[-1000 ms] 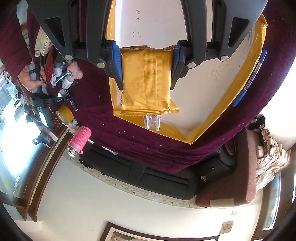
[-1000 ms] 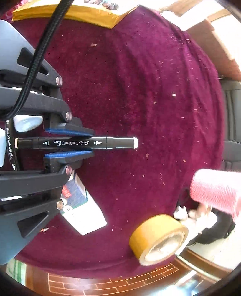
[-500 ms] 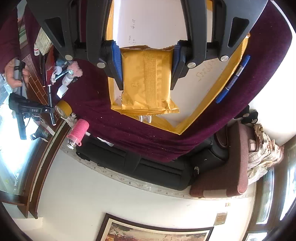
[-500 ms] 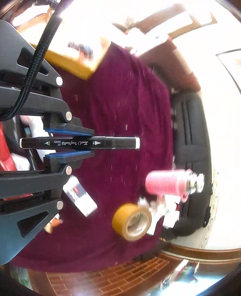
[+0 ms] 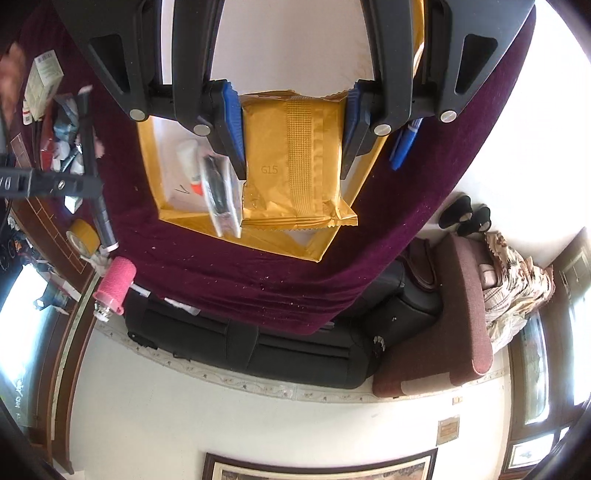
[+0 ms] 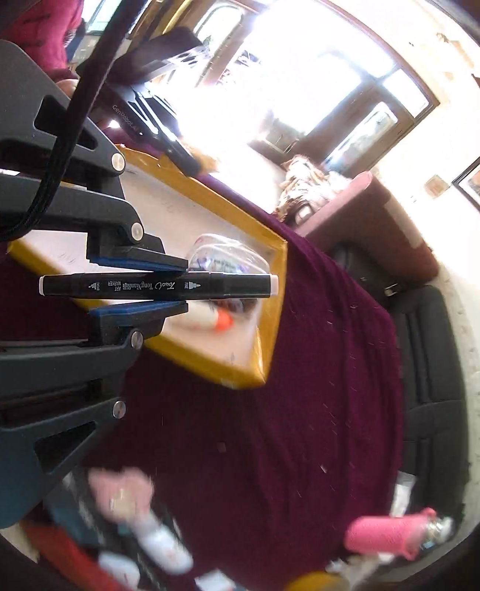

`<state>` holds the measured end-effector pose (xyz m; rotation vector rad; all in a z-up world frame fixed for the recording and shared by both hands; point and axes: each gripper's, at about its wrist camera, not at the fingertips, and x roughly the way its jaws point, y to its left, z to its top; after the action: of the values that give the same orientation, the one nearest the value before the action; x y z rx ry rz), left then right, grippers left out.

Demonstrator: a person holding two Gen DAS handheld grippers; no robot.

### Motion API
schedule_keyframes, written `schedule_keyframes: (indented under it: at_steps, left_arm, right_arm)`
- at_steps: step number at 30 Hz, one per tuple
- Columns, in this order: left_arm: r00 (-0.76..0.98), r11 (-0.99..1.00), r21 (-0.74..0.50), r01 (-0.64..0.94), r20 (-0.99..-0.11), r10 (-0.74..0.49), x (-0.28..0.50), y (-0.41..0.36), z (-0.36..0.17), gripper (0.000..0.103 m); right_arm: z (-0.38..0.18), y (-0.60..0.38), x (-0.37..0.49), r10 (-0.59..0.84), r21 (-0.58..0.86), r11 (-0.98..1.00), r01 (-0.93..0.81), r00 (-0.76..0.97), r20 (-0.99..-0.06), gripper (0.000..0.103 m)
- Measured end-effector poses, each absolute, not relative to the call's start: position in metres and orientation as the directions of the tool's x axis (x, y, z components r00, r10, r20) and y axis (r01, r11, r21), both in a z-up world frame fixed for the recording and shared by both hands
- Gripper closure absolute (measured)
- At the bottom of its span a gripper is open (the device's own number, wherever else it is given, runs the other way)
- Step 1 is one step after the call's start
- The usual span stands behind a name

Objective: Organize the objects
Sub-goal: 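Carry the yellow packet to the tray with the left gripper while the right grasps a black marker, then set the packet in the tray with the left gripper while the right places the marker there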

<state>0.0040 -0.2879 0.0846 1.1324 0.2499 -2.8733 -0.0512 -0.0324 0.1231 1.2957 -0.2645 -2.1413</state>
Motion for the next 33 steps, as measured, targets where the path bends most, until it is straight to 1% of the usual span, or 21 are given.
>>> schedule_keyframes:
  at_steps: [3,5,11,16,21,27,30,31,33]
  left_arm:
    - [-0.707,-0.986,-0.131,0.104,-0.707,0.02,-0.019,-0.295,0.073,0.064]
    - [-0.686,-0.984,-0.131,0.12,-0.728,0.013,-0.035,-0.301,0.063,0.064]
    - [-0.65,-0.984,-0.127,0.121,-0.759,0.018,-0.068,-0.301,0.045,0.064]
    - [-0.627,-0.99,-0.1,0.095,-0.779,0.018,-0.082,-0.288,0.033,0.064]
    - [-0.628,-0.988,-0.135,0.079,-0.776,0.056,-0.086,-0.285,0.034,0.064]
    - [-0.609,-0.988,-0.115,0.101,-0.793,0.03,-0.092,-0.284,0.026,0.063]
    - [-0.605,-0.987,-0.135,0.083,-0.794,0.058,-0.091,-0.279,0.028,0.049]
    - [-0.61,-0.986,-0.147,0.078,-0.789,0.069,-0.09,-0.279,0.03,0.042]
    - [-0.63,-0.98,-0.185,0.077,-0.77,0.096,-0.086,-0.281,0.038,0.041]
  right_arm:
    - [0.103,-0.059,-0.067,-0.547,0.441,-0.828,0.346,-0.328,-0.77,0.09]
    - [0.093,-0.07,-0.078,-0.495,0.401,-0.862,0.312,-0.339,-0.8,0.09]
    - [0.072,-0.078,-0.105,-0.363,0.297,-0.927,0.228,-0.356,-0.861,0.091]
    - [0.059,-0.077,-0.117,-0.313,0.261,-0.946,0.191,-0.335,-0.889,0.091]
    - [0.05,-0.077,-0.122,-0.315,0.268,-0.946,0.18,-0.329,-0.89,0.091]
    - [0.051,-0.081,-0.122,-0.292,0.237,-0.952,0.192,-0.345,-0.892,0.09]
    - [0.055,-0.084,-0.121,-0.285,0.218,-0.951,0.218,-0.352,-0.892,0.088]
    - [0.058,-0.083,-0.12,-0.29,0.218,-0.949,0.227,-0.36,-0.887,0.088]
    - [0.067,-0.077,-0.116,-0.304,0.229,-0.946,0.227,-0.386,-0.871,0.087]
